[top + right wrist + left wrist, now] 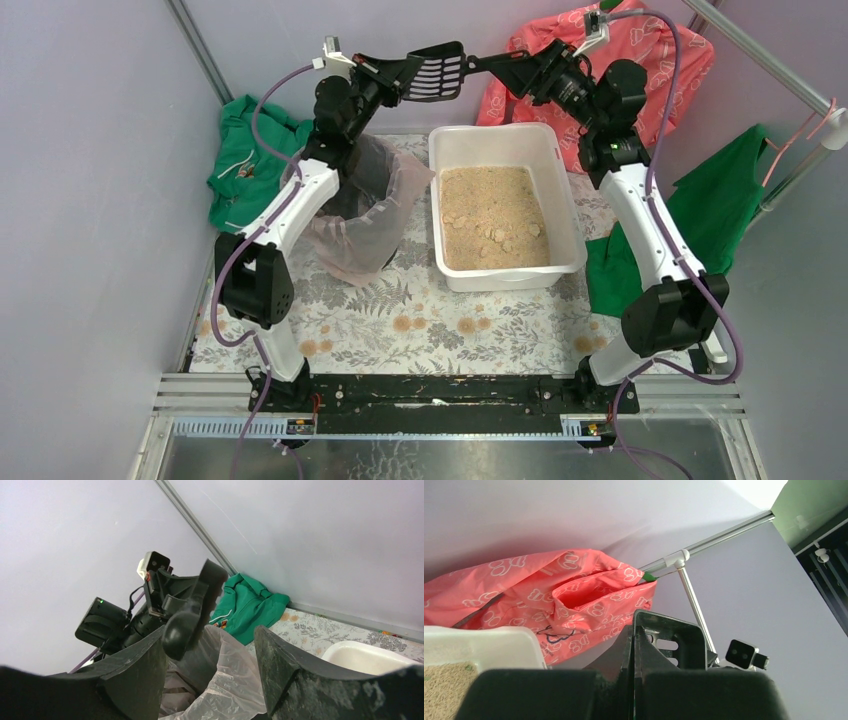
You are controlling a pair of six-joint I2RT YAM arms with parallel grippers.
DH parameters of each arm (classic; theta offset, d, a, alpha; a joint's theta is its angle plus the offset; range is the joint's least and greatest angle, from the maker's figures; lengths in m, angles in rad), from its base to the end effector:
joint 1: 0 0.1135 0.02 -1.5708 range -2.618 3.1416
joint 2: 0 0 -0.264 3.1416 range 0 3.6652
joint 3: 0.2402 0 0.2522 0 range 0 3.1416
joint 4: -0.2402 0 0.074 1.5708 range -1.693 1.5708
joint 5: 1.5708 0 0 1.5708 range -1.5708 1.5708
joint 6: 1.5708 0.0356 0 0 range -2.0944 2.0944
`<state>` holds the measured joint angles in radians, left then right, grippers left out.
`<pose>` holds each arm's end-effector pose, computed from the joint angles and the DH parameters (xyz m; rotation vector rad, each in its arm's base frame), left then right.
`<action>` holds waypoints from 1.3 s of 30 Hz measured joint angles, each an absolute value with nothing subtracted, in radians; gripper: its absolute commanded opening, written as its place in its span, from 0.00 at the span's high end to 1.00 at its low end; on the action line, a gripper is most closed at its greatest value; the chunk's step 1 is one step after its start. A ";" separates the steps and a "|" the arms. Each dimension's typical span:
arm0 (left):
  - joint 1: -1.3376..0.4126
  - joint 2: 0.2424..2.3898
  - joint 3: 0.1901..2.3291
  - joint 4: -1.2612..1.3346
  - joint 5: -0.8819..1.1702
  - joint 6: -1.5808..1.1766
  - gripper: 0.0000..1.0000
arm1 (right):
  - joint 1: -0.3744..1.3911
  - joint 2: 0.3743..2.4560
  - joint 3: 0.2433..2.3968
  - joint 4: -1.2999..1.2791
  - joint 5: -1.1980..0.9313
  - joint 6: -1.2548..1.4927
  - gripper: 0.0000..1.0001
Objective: Clean the litter box
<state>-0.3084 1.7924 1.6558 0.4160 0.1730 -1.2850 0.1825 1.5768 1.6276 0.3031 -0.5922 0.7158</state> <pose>0.4114 -0.1375 0.4272 -0.5284 1.3475 -1.4518 0.3507 0.0849 0.4857 -0.1986 1.3498 1.1224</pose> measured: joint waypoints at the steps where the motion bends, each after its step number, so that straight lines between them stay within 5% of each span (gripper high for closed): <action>1: -0.308 1.792 1.647 0.415 0.171 -1.285 1.00 | 0.183 1.581 1.630 0.305 -0.593 0.716 0.32; 23: -0.307 1.798 1.613 0.426 0.176 -1.286 1.00 | 0.183 1.654 1.671 0.346 -0.604 0.749 0.46; 25: -0.307 1.798 1.612 0.426 0.176 -1.285 1.00 | 0.183 1.659 1.671 0.347 -0.609 0.753 0.53; 29: -0.307 1.798 1.607 0.426 0.178 -1.285 1.00 | 0.183 1.662 1.677 0.350 -0.622 0.757 0.98; 34: -0.301 1.800 1.604 0.430 0.184 -1.282 1.00 | 0.186 1.670 1.688 0.349 -0.635 0.785 1.00; 36: -0.300 1.802 1.604 0.430 0.192 -1.281 0.84 | 0.186 1.671 1.688 0.349 -0.634 0.790 1.00; 39: -0.291 1.810 1.604 0.434 0.220 -1.280 0.36 | 0.185 1.671 1.688 0.341 -0.632 0.791 1.00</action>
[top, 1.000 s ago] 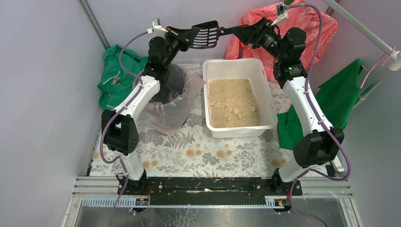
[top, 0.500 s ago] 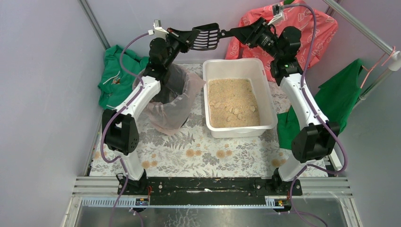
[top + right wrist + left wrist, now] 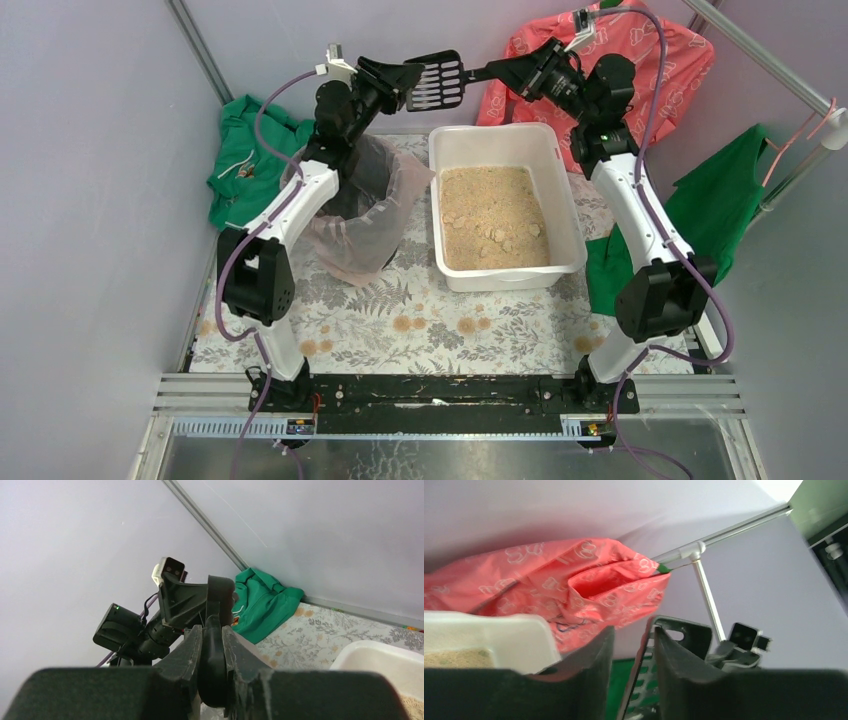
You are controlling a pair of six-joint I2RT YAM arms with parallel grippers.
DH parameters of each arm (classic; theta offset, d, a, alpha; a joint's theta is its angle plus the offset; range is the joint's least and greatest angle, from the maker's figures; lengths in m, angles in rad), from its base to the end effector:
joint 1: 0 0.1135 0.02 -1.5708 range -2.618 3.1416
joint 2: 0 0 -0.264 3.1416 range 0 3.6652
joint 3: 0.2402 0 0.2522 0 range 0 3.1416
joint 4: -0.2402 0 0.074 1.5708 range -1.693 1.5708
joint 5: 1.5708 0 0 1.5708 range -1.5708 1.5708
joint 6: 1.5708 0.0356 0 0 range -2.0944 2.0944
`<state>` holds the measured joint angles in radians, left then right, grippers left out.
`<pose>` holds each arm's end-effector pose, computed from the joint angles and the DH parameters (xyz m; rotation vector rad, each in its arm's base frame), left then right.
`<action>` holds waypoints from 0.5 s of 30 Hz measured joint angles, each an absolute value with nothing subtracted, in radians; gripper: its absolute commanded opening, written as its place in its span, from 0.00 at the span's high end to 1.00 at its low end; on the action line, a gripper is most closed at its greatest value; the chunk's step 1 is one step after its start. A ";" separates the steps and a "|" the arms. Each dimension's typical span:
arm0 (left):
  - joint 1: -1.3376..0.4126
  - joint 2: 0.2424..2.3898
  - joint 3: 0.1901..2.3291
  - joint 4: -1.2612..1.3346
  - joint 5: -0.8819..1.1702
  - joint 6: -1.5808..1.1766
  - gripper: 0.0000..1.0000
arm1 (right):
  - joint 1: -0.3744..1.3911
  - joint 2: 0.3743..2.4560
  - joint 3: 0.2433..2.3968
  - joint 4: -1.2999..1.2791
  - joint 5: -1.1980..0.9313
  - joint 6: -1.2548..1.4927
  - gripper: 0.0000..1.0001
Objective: Clean the litter box
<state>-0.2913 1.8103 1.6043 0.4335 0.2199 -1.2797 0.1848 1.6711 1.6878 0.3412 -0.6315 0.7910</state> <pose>0.4198 -0.1340 0.4031 -0.5262 1.4142 -1.4463 0.3761 0.0917 0.4762 -0.1891 1.3714 1.2078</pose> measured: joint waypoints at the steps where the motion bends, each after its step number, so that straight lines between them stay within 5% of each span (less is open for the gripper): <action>1: -0.287 1.811 1.604 0.432 0.228 -1.285 0.20 | 0.183 1.671 1.688 0.338 -0.631 0.791 1.00; 3: -0.280 1.812 1.604 0.419 0.248 -1.277 0.06 | 0.176 1.671 1.688 0.329 -0.632 0.798 1.00; 5: -0.270 1.810 1.602 0.398 0.260 -1.265 0.02 | 0.160 1.671 1.687 0.332 -0.633 0.818 1.00; 15: -0.159 1.691 1.494 0.212 0.250 -1.123 0.01 | -0.105 1.666 1.692 0.218 -0.638 0.825 1.00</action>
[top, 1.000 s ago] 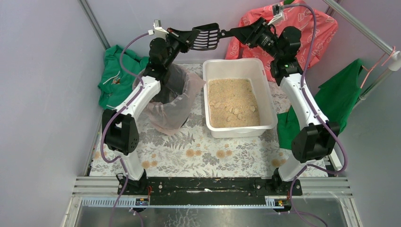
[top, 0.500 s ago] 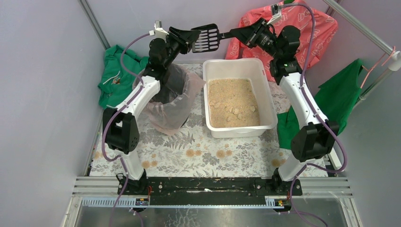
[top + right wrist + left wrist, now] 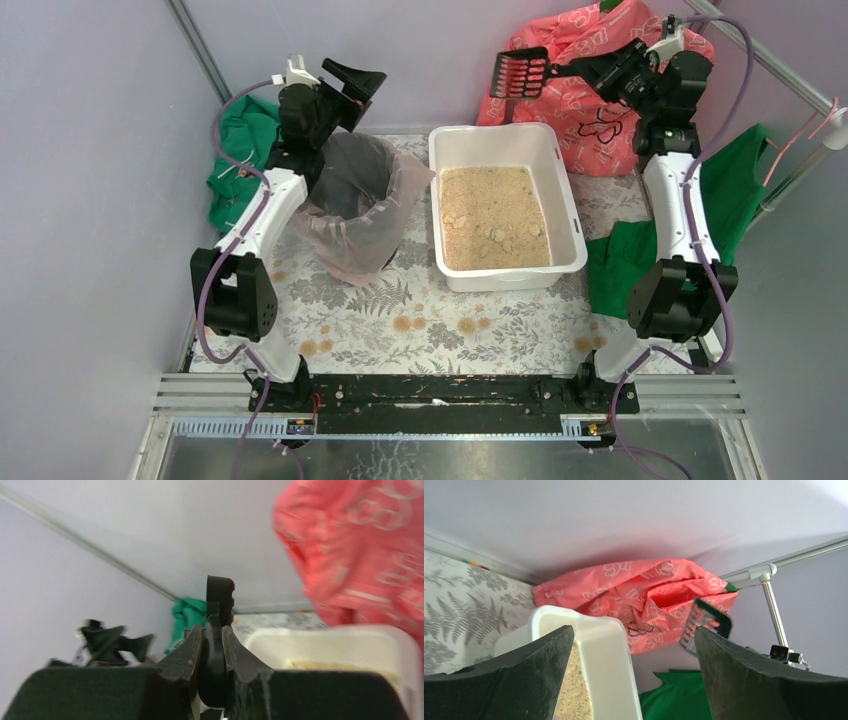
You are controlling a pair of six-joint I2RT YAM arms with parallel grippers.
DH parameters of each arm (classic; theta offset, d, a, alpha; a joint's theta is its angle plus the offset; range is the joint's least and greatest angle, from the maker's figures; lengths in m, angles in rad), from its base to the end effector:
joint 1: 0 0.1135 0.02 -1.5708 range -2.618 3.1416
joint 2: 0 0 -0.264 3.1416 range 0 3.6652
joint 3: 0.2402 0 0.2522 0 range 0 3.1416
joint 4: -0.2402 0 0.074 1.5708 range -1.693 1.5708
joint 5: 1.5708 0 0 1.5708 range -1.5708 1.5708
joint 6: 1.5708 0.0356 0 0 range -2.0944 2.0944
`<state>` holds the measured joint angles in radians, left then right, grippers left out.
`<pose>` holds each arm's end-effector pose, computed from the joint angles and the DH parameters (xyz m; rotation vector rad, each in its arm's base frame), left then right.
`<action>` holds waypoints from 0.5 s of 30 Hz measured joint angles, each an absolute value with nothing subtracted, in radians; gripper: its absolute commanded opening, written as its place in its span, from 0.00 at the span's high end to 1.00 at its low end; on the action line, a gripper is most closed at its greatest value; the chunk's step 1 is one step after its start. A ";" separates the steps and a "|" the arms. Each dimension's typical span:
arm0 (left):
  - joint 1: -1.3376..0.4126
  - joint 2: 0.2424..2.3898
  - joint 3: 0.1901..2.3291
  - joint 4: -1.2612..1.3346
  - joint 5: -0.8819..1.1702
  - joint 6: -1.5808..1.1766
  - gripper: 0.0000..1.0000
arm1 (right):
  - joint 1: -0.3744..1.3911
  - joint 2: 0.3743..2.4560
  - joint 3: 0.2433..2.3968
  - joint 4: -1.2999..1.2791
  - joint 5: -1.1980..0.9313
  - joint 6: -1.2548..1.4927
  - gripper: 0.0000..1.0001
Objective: Clean the litter box
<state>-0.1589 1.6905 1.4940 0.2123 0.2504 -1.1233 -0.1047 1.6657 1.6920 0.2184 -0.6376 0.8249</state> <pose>0.4054 -0.0739 0.3883 -0.5862 1.5813 -1.1851 0.3880 -0.0195 0.4676 0.0942 1.4487 1.0164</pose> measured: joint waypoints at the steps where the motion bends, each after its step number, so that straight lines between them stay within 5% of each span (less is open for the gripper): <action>1: -0.153 1.681 1.494 0.204 0.247 -1.107 0.01 | -0.126 1.666 1.704 0.149 -0.629 0.783 1.00; 15: -0.141 1.696 1.505 0.161 0.270 -1.029 0.06 | -0.005 1.589 1.588 -0.427 -0.533 0.337 1.00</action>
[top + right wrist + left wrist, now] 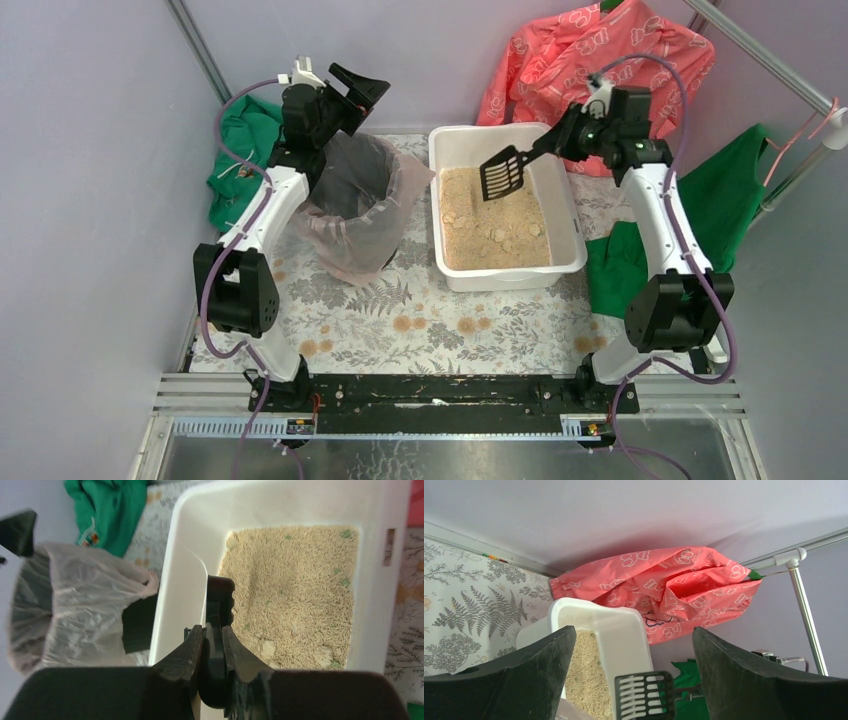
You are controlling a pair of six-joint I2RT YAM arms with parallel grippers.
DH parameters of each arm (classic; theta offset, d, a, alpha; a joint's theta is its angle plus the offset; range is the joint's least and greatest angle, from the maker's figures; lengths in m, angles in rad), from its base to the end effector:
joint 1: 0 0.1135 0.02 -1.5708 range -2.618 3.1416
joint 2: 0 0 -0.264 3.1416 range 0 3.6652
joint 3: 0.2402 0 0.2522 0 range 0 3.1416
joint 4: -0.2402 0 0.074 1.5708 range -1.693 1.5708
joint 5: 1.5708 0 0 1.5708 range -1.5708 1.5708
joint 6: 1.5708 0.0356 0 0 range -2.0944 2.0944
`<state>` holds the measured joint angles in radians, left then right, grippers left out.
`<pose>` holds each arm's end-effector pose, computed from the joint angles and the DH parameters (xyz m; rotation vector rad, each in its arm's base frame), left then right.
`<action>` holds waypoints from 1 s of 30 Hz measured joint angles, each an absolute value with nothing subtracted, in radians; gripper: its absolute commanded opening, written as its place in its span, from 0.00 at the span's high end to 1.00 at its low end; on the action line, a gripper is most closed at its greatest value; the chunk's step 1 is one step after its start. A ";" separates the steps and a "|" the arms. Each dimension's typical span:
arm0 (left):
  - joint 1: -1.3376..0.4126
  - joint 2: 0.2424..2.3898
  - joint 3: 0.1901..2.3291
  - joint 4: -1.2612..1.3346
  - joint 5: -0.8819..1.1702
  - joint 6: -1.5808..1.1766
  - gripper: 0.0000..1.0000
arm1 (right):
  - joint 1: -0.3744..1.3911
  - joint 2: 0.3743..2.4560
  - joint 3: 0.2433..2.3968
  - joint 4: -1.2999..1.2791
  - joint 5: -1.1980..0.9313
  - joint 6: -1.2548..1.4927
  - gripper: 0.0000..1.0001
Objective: Clean the litter box
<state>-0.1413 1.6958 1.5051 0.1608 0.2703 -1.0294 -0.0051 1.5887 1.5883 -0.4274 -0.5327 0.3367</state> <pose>0.4076 -0.0676 0.3847 -0.5288 1.6348 -1.1065 0.3650 0.0162 0.3939 -0.0056 2.0116 0.7434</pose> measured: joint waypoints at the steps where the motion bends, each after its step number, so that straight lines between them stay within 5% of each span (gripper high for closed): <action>1: -0.141 1.700 1.505 0.160 0.271 -1.027 0.06 | 0.005 1.589 1.588 -0.437 -0.525 0.327 1.00; 17: -0.131 1.710 1.510 0.146 0.273 -1.006 0.08 | 0.098 1.783 1.544 -0.391 -0.402 0.246 1.00; 30: -0.090 1.710 1.510 0.139 0.282 -1.003 0.09 | 0.152 1.813 1.361 -0.103 -0.379 0.234 1.00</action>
